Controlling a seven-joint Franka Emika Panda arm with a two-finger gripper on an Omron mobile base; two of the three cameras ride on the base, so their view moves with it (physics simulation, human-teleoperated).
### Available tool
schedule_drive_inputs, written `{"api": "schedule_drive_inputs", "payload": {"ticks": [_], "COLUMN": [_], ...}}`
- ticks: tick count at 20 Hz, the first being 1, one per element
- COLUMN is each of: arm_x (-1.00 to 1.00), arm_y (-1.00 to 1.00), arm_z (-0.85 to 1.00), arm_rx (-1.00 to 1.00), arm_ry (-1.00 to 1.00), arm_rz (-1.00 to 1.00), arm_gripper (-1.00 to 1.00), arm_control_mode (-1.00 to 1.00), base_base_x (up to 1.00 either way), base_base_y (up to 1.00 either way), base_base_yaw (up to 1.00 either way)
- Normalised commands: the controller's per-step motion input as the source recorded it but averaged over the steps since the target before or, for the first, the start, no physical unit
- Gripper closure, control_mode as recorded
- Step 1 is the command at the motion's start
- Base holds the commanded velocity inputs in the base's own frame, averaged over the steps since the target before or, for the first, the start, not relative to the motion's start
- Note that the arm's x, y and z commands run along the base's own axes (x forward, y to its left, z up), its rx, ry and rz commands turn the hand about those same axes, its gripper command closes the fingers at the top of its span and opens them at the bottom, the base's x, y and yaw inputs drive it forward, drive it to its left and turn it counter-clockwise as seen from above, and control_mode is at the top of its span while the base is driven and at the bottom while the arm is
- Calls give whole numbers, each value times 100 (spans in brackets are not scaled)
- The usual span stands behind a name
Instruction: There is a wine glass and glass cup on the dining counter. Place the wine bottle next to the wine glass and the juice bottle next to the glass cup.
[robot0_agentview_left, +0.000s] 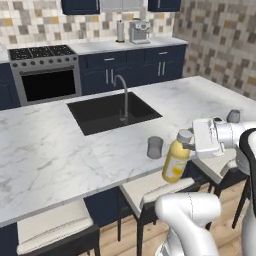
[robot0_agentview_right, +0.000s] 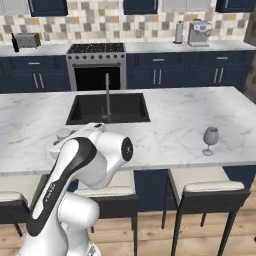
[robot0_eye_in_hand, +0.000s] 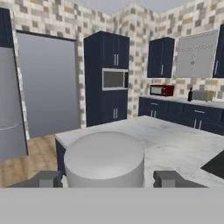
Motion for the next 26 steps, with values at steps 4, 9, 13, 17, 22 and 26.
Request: {"api": "schedule_drive_inputs", "payload": {"ticks": [4,9,13,17,22,26], "arm_x": [0,0,0,0,6,46], "arm_y": [0,0,0,0,-3,-15], "arm_z": [0,0,0,0,0,0], "arm_rx": [0,0,0,0,1,7], "arm_ry": [0,0,0,0,4,16], "arm_rz": [0,0,0,0,0,-3], "arm_gripper": [100,100,100,100,100,100], "arm_control_mode": [100,100,100,100,-100,-100], "base_base_x": [34,15,0,0,4,0], "base_base_y": [-30,-18,-1,0,-2,0], "base_base_yaw": [27,11,0,0,0,0]}}
